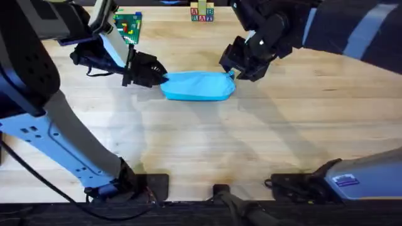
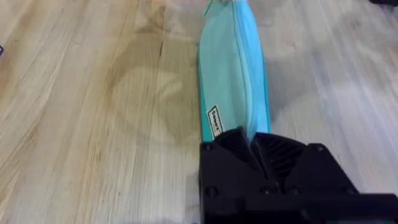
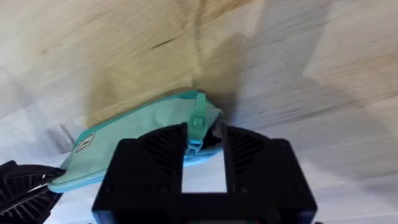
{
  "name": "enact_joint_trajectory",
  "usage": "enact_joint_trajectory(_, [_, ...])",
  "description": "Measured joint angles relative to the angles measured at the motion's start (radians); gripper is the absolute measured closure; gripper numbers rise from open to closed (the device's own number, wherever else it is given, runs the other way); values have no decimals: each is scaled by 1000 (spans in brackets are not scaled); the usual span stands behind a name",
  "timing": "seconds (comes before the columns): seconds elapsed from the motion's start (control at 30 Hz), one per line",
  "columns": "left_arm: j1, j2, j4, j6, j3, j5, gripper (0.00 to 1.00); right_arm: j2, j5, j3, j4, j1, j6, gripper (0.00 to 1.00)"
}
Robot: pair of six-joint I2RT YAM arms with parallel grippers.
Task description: Unzip the bag, pick up the pens from the table one at a time and place them inside, then zip the bag closed.
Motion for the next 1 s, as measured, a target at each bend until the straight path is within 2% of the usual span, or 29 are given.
enact_joint_trajectory(0.1, [0, 0, 0, 0, 0, 0, 958, 0, -3, 0, 1, 0, 0, 717])
enact_joint_trajectory(0.23, [0, 0, 0, 0, 0, 0, 958, 0, -9, 0, 1, 0, -1, 736])
enact_joint_trajectory(0.33, [0, 0, 0, 0, 0, 0, 958, 0, -18, 0, 3, 0, 1, 824])
enact_joint_trajectory(0.57, [0, 0, 0, 0, 0, 0, 958, 0, -24, 0, 4, 0, 4, 958])
enact_joint_trajectory(1.0, [0, 0, 0, 0, 0, 0, 958, -3, -25, 0, 2, 0, 3, 970])
